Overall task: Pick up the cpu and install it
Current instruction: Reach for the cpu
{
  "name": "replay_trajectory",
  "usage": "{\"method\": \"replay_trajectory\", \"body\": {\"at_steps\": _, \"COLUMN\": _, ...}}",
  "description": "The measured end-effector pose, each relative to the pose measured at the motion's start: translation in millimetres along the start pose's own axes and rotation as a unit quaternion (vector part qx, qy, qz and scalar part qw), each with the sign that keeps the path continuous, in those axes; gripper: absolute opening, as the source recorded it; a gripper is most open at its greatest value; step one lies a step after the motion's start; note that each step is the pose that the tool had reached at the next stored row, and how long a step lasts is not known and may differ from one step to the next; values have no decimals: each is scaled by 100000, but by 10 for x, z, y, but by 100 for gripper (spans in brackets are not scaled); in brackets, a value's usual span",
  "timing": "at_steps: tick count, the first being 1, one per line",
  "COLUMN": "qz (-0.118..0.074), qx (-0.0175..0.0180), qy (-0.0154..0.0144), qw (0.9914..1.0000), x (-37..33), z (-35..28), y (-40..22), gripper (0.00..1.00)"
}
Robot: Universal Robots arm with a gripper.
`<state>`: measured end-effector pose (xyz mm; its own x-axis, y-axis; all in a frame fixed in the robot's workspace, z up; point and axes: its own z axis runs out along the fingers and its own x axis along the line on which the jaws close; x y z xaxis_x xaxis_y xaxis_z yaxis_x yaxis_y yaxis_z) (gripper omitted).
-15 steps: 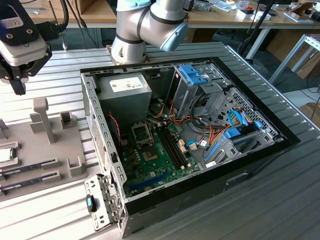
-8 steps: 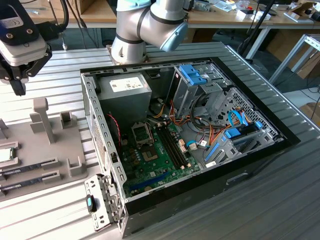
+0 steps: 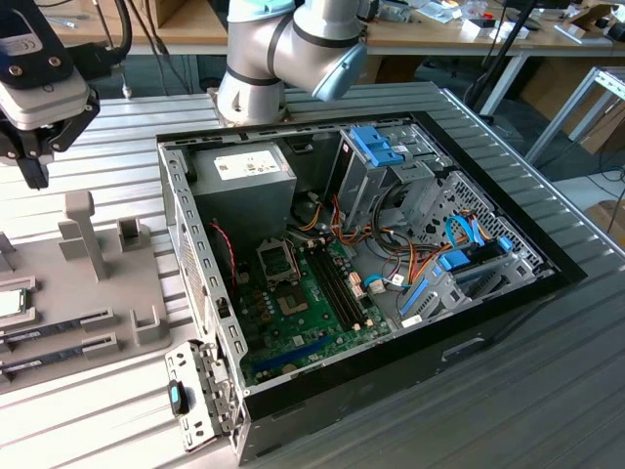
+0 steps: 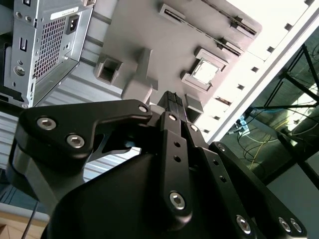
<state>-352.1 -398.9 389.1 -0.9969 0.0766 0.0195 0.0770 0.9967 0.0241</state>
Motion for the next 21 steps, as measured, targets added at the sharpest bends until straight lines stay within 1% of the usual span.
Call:
{"method": "replay_trajectory", "body": {"at_steps": 9, "qz": -2, "qx": 3, "qy": 3, "qw": 100000, "x": 41, "z": 8, "y": -3, "gripper": 11}}
{"method": "replay_trajectory", "body": {"at_steps": 21, "qz": -4, "qx": 4, "qy": 4, "qw": 100000, "x": 67, "z": 12, "y": -6, "gripper": 11}}
